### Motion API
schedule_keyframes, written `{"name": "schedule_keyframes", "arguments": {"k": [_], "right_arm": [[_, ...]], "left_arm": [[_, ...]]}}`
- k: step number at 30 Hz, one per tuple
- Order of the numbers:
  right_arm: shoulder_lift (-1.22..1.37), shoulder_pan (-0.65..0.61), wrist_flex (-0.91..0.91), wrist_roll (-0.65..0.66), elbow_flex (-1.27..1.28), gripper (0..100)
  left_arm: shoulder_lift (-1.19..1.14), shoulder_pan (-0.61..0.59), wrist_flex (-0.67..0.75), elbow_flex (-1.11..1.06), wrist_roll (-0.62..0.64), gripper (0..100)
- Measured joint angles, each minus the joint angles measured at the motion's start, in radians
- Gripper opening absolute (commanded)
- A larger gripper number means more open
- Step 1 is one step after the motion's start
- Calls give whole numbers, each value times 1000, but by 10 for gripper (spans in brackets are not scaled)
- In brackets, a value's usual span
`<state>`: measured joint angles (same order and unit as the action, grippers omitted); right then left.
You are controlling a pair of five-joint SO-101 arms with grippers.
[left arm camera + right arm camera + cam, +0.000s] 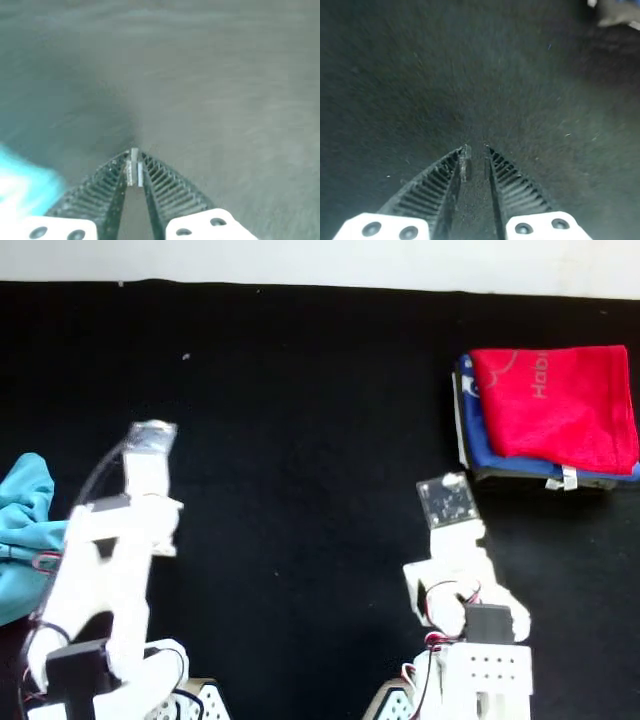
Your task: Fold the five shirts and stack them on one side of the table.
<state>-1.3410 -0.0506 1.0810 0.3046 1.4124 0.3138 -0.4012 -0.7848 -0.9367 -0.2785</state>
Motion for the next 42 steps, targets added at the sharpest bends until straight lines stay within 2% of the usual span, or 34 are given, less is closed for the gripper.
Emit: {"name": "schedule_keyframes", "arguments": {"k": [6,9,13,17,21,24,27,36,38,41,42], "right_arm": [[0,44,-124,0,137,59],[0,87,-215,0,213,59],[0,120,-318,0,247,59],[0,123,-339,0,247,59],[0,123,-339,0,247,59],[0,123,-339,0,247,59],[0,123,-339,0,247,59],[0,123,-339,0,247,59],[0,123,-339,0,247,59],[0,123,-339,0,247,59],[0,123,-339,0,247,59]], "left_arm": [[0,-307,-468,396,-63,200],[0,-473,-611,562,-155,253],[-37,-664,-608,651,-281,251],[-140,-812,-512,661,-394,251],[-282,-922,-381,690,-446,252],[-387,-961,-316,761,-454,252],[-496,-962,-308,825,-454,252],[-756,-882,-307,957,-454,248],[-787,-870,-307,990,-454,190],[-796,-855,-311,1016,-454,8],[-796,-850,-321,1022,-454,7]]}}
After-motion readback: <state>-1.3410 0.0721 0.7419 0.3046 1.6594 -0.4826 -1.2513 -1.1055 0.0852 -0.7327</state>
